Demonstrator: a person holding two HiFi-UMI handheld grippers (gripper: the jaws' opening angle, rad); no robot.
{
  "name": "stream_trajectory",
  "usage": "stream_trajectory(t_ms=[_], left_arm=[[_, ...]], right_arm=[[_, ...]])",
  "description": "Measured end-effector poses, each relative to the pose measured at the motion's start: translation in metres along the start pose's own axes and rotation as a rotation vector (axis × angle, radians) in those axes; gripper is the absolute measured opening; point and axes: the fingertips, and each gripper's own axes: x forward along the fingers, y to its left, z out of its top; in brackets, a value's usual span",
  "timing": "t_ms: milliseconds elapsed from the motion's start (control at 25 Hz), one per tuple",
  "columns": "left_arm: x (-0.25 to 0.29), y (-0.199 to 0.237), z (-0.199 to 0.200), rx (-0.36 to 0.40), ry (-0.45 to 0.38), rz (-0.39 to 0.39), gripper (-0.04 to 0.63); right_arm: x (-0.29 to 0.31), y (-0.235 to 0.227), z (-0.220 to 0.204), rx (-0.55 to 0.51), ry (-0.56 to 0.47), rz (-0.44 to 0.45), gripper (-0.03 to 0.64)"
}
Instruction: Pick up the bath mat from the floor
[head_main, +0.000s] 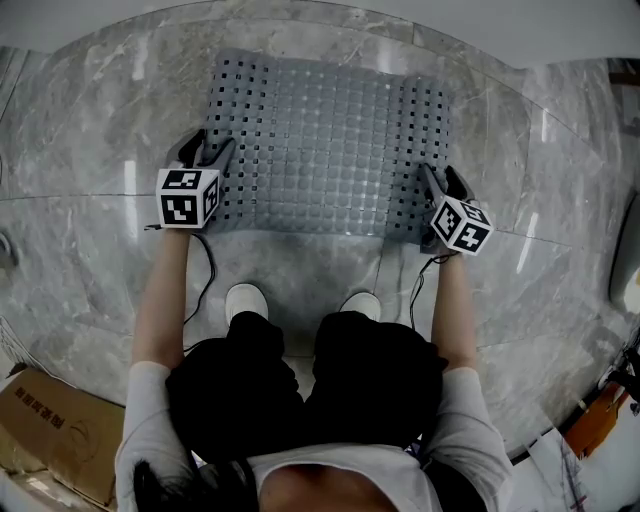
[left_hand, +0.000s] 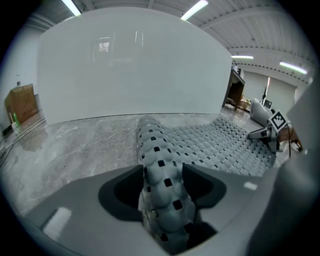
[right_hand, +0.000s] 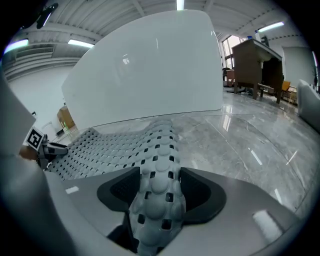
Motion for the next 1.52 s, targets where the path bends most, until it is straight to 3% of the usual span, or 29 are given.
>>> stream_trajectory(t_ms=[120, 320, 400, 560, 920, 1240, 1520], left_arm=[[-0.003, -0.005, 0.001, 0.033, 0.003, 0.03, 0.212], [-0.006, -0.016, 0.005, 0.03, 0.04, 0.034, 0.131], [-0.005, -0.02, 0.006, 0.047, 0.048, 0.055, 0.099], [-0.008, -0.026, 0.008, 0.104, 0.055, 0.095, 0.073], [-0.045, -0.023, 0.034, 0.062, -0.056, 0.052, 0.057], [-0.071, -0.022, 0.102, 0.063, -0.123, 0.039, 0.055], [-0.137, -0.03, 0.175, 0.078, -0.153, 0.045, 0.057]], right_arm=[[-0.003, 0.005, 0.003, -0.004, -0.006, 0.008, 0.223], [-0.007, 0.028, 0.01, -0.056, -0.007, 0.048, 0.083], [-0.006, 0.034, 0.012, -0.087, 0.0, 0.046, 0.057], [-0.009, 0.037, 0.014, -0.108, -0.008, 0.036, 0.049], [-0.034, 0.06, 0.035, -0.089, -0.084, 0.056, 0.044], [-0.064, 0.063, 0.086, -0.027, -0.142, 0.029, 0.044], [-0.132, 0.075, 0.151, -0.021, -0.163, 0.021, 0.044]])
